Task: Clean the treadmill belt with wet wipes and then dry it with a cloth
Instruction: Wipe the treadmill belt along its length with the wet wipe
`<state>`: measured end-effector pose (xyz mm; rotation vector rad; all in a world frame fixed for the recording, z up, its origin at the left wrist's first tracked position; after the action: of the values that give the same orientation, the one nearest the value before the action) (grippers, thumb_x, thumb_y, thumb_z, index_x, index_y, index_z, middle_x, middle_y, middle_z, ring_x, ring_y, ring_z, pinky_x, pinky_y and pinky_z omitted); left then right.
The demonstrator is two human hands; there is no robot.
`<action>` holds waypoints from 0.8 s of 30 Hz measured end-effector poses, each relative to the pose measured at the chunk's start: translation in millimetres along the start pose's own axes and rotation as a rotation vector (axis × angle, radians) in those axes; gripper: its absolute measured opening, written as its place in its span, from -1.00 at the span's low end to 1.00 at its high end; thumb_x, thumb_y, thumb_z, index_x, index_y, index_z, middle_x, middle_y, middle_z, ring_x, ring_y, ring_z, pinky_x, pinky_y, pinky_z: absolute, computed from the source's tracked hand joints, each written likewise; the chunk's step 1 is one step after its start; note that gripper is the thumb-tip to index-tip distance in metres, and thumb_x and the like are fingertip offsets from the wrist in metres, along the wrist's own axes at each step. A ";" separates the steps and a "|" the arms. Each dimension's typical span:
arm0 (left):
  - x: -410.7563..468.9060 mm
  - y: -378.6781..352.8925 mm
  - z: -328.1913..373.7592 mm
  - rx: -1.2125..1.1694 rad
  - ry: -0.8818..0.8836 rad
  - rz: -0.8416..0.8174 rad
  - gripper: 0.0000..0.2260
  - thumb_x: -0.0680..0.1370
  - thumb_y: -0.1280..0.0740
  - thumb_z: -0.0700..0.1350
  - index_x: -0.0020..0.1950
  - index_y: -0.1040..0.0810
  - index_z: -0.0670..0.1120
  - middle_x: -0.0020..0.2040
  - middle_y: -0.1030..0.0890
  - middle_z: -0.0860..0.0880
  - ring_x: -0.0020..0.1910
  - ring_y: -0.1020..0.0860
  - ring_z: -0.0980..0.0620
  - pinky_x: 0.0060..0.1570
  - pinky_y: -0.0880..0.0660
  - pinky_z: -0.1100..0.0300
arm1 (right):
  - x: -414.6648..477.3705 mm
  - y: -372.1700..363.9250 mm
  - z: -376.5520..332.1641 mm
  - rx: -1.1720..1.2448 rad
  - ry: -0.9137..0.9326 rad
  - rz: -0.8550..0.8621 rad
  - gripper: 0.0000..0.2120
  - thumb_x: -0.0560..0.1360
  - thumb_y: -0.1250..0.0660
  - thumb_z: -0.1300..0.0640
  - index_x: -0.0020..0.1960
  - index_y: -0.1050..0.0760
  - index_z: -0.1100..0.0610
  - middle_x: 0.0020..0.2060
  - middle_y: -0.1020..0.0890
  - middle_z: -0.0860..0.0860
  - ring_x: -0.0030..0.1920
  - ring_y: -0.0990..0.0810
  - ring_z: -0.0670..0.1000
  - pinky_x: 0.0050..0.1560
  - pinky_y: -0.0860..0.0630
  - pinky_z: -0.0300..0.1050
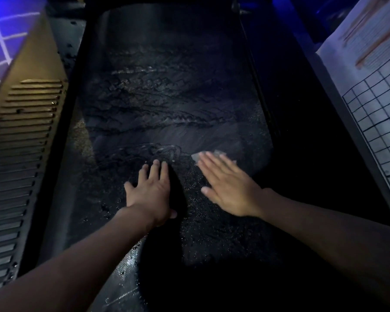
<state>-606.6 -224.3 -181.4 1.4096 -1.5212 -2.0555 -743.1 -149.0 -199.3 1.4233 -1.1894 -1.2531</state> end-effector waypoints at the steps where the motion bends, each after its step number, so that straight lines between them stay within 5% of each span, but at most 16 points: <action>1: 0.8 1.4 -3.0 0.002 -0.002 0.016 0.15 0.32 -0.54 0.16 0.59 0.24 -0.04 0.60 0.19 0.01 0.57 0.11 -0.09 0.36 -0.22 -0.24 | 2.5 1.7 7.0 -0.007 0.001 0.006 -0.28 0.64 0.36 -0.21 0.60 0.03 0.25 0.60 0.01 0.15 0.60 0.09 0.10 0.58 0.03 0.14; 4: 2.4 4.7 -10.6 0.000 -0.026 0.037 0.09 0.32 -0.55 0.13 0.60 0.12 -0.02 0.59 0.10 0.05 0.54 0.01 -0.06 0.33 -0.25 -0.22 | 9.9 5.1 32.6 0.064 -0.260 0.005 -0.25 0.58 0.42 -0.23 0.59 0.20 0.23 0.60 0.16 0.14 0.59 0.24 0.08 0.57 0.21 0.09; 8: 3.8 8.8 -20.7 -0.059 0.002 0.078 0.01 0.30 -0.57 0.10 0.56 0.01 0.14 0.56 0.09 -0.07 0.51 -0.02 -0.14 0.38 -0.22 -0.21 | 11.5 -5.0 -14.2 0.008 0.011 -0.060 -0.30 0.58 0.46 -0.22 0.57 0.29 0.20 0.58 0.25 0.13 0.56 0.34 0.07 0.57 0.26 0.07; 11: 1.0 2.9 -35.7 -0.101 0.094 0.034 -0.01 0.32 -0.54 0.18 0.53 0.08 0.25 0.56 0.20 -0.19 0.54 0.13 -0.27 0.39 -0.11 -0.32 | 19.8 6.0 19.0 0.076 -0.213 -0.043 -0.31 0.55 0.46 -0.24 0.53 0.37 0.17 0.58 0.26 0.12 0.55 0.36 0.04 0.54 0.34 0.02; 13: -1.2 -1.1 -45.2 -0.150 0.125 0.027 0.06 0.31 -0.52 0.24 0.56 0.13 0.13 0.58 0.20 -0.16 0.55 0.17 -0.24 0.39 -0.10 -0.37 | 23.9 3.8 5.7 0.062 -0.213 -0.049 -0.29 0.54 0.48 -0.23 0.53 0.38 0.20 0.56 0.30 0.15 0.55 0.38 0.09 0.53 0.37 0.04; 16: -1.5 -2.3 -55.6 -0.114 0.099 0.013 0.17 0.29 -0.53 0.25 0.59 0.21 -0.07 0.59 0.23 -0.05 0.57 0.19 -0.12 0.42 -0.11 -0.28 | 19.8 -3.0 -31.8 0.018 0.046 -0.126 -0.32 0.58 0.44 -0.21 0.55 0.38 0.18 0.56 0.33 0.11 0.54 0.41 0.05 0.55 0.33 0.05; 19: -4.5 -3.8 -69.2 -0.064 0.048 -0.003 0.16 0.33 -0.56 0.11 0.59 0.25 -0.09 0.59 0.26 0.02 0.58 0.18 -0.03 0.44 -0.14 -0.17 | 30.8 10.6 0.1 0.024 -0.141 -0.073 -0.34 0.59 0.44 -0.22 0.54 0.37 0.16 0.57 0.29 0.10 0.54 0.38 0.03 0.54 0.35 0.04; 21: -6.8 -5.7 -75.9 -0.062 0.045 0.026 0.15 0.35 -0.55 0.09 0.59 0.24 -0.10 0.59 0.27 -0.02 0.58 0.16 -0.05 0.46 -0.13 -0.12 | 33.1 7.8 -8.5 0.016 -0.189 -0.050 -0.32 0.57 0.45 -0.22 0.53 0.38 0.19 0.55 0.32 0.12 0.53 0.40 0.08 0.53 0.38 0.06; 24: -10.9 -8.9 -81.5 -0.071 0.121 0.030 0.12 0.36 -0.53 0.14 0.58 0.22 -0.12 0.57 0.25 -0.21 0.56 0.15 -0.23 0.49 -0.07 -0.11 | 30.2 -3.0 -51.3 -0.008 0.073 -0.078 -0.35 0.63 0.35 -0.19 0.56 0.33 0.18 0.56 0.30 0.11 0.55 0.38 0.07 0.55 0.34 0.07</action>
<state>-533.9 -263.6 -183.0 1.4474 -1.3996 -1.9479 -690.8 -177.4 -201.3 1.5093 -1.0875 -1.2474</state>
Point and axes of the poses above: each hand's wrist, its own x-axis towards the middle knuckle, its own y-axis out of the back of the hand, z = x × y, the point moved 10 cm from there along x, towards the middle knuckle
